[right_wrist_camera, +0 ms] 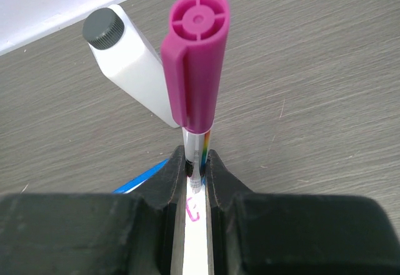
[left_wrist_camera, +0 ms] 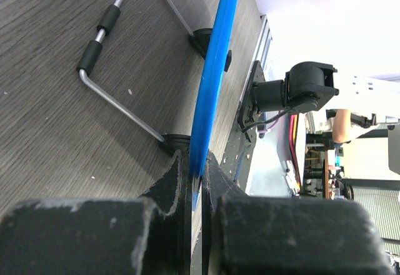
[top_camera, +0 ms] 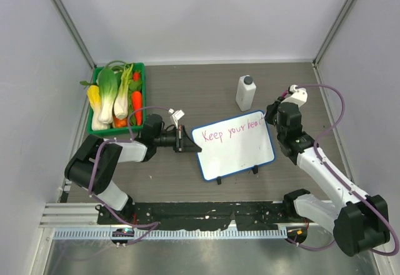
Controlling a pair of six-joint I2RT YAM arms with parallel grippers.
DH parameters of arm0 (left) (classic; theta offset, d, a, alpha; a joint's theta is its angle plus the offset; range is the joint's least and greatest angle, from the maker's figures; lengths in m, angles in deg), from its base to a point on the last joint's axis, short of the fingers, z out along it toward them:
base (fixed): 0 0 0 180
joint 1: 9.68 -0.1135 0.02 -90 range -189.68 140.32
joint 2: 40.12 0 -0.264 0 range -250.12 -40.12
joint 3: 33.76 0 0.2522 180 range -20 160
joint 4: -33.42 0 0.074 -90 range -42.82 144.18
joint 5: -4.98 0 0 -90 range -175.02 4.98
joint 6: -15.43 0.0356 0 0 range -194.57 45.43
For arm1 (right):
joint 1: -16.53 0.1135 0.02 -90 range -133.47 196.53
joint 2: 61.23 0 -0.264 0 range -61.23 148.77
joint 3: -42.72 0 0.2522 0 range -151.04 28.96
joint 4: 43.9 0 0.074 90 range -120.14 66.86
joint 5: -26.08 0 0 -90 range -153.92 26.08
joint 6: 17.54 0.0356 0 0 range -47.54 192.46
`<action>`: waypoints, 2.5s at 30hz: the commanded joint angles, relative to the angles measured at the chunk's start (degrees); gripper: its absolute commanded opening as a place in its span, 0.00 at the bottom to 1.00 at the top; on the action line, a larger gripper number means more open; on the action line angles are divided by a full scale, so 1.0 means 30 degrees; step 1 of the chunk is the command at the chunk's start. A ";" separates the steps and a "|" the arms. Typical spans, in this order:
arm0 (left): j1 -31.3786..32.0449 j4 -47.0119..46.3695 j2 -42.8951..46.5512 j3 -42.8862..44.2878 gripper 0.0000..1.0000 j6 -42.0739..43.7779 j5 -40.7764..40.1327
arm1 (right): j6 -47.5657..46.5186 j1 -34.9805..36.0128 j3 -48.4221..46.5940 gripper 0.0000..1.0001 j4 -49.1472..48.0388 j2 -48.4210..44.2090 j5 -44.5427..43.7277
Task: Write a sentence on the whiteboard
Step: Write on the whiteboard with the whiteboard.
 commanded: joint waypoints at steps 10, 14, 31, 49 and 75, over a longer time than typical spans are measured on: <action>0.0458 0.1648 -0.0458 -0.0295 0.00 0.0791 -0.0678 | 0.0428 -0.0054 0.1013 0.01 0.0440 -0.1203 0.0441; 0.0458 0.1707 -0.0457 -0.0265 0.00 0.0820 -0.0650 | 0.0428 -0.0054 0.1101 0.02 0.1113 -0.1291 0.0442; 0.0487 0.1853 -0.0428 -0.0178 0.00 0.0879 -0.0620 | 0.0691 -0.0083 0.0897 0.01 0.1114 -0.1556 -0.0553; 0.0458 0.1854 -0.0312 -0.0207 0.00 0.0908 -0.0708 | 0.0047 -0.0054 0.0134 0.01 0.1612 -0.3663 -0.0469; 0.0487 0.2439 0.0069 -0.0090 0.00 0.0966 -0.0883 | -0.0012 0.0589 0.0838 0.01 -0.0350 -0.3782 0.5392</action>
